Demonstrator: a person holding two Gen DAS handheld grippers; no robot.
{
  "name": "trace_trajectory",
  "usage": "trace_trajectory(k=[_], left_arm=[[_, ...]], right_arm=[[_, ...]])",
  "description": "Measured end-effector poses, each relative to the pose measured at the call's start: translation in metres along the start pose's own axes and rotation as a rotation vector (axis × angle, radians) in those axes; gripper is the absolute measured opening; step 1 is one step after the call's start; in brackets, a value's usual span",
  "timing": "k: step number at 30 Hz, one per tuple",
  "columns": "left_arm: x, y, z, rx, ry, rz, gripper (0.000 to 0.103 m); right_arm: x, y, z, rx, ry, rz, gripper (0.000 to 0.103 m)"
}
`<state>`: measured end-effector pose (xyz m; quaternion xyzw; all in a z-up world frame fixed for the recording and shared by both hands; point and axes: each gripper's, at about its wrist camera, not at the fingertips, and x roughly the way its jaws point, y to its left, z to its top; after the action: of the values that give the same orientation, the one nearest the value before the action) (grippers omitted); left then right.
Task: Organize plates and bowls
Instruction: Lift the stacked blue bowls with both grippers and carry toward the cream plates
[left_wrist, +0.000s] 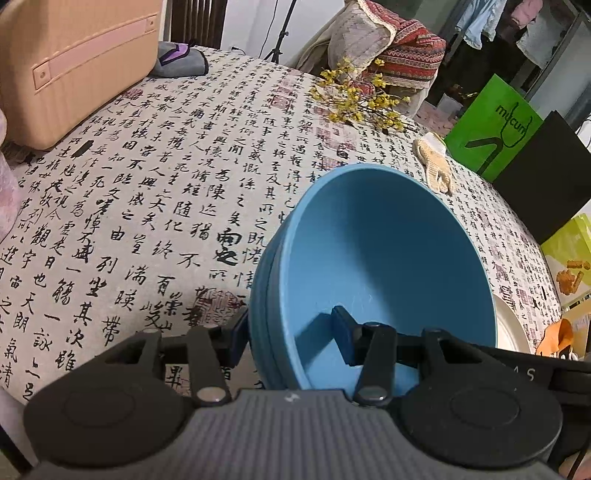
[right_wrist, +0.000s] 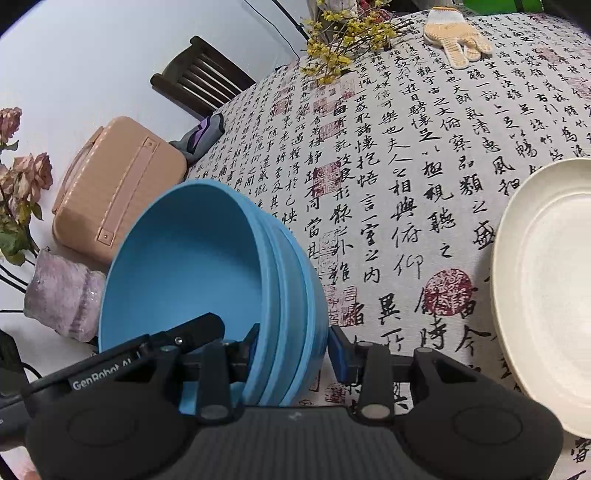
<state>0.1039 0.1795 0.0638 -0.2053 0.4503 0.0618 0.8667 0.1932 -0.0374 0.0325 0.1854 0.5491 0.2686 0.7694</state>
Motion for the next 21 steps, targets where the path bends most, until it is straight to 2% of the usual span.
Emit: trace_trajectory(k=[21], left_arm=[[-0.005,-0.031,-0.005,0.041,-0.013,-0.019,0.048]], right_arm=[[-0.029,-0.023,-0.001,0.01,-0.044,0.006,0.036]])
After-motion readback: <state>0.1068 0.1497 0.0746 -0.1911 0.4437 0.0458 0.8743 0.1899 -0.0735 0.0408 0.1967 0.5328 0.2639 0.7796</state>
